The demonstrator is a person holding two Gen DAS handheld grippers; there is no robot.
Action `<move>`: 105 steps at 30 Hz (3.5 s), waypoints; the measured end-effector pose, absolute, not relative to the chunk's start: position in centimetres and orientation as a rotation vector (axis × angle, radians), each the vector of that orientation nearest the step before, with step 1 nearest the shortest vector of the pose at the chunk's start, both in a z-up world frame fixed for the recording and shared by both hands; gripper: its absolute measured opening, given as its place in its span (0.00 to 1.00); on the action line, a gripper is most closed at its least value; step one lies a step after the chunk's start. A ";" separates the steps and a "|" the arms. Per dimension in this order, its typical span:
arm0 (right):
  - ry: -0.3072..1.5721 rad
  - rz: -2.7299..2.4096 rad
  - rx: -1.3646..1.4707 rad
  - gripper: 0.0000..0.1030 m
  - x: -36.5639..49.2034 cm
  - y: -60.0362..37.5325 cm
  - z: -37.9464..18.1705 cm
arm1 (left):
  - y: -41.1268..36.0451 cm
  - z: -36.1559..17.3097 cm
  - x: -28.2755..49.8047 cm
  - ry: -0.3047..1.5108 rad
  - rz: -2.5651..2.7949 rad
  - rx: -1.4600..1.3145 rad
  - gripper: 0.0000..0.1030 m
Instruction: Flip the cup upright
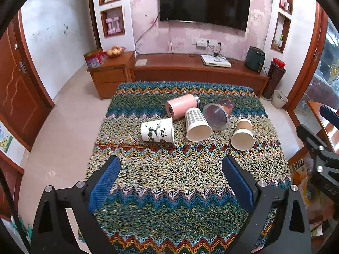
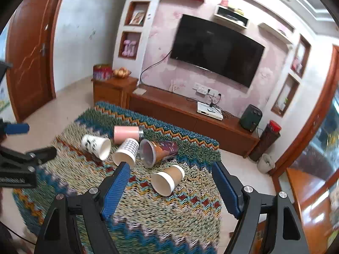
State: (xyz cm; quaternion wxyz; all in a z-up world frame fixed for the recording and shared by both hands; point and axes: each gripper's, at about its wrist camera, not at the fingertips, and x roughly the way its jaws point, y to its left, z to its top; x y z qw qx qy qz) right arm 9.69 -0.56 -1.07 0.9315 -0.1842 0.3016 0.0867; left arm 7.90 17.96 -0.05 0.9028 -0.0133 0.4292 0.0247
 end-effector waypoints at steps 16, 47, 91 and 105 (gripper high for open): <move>0.622 0.273 -0.927 0.68 17.0 -1.9 -12.7 | 16.2 -6.7 13.2 1.040 0.037 -0.026 0.94; 0.607 0.729 -1.317 0.67 20.8 4.0 -20.4 | 15.7 -12.3 17.3 1.162 0.049 -0.010 0.94; 1.337 0.669 -0.417 0.68 17.2 5.9 -14.3 | 18.8 -9.7 10.9 1.124 0.038 -0.065 0.94; 1.679 0.463 0.247 0.68 13.9 5.2 -17.5 | 20.3 -8.1 7.5 1.103 0.044 -0.068 0.94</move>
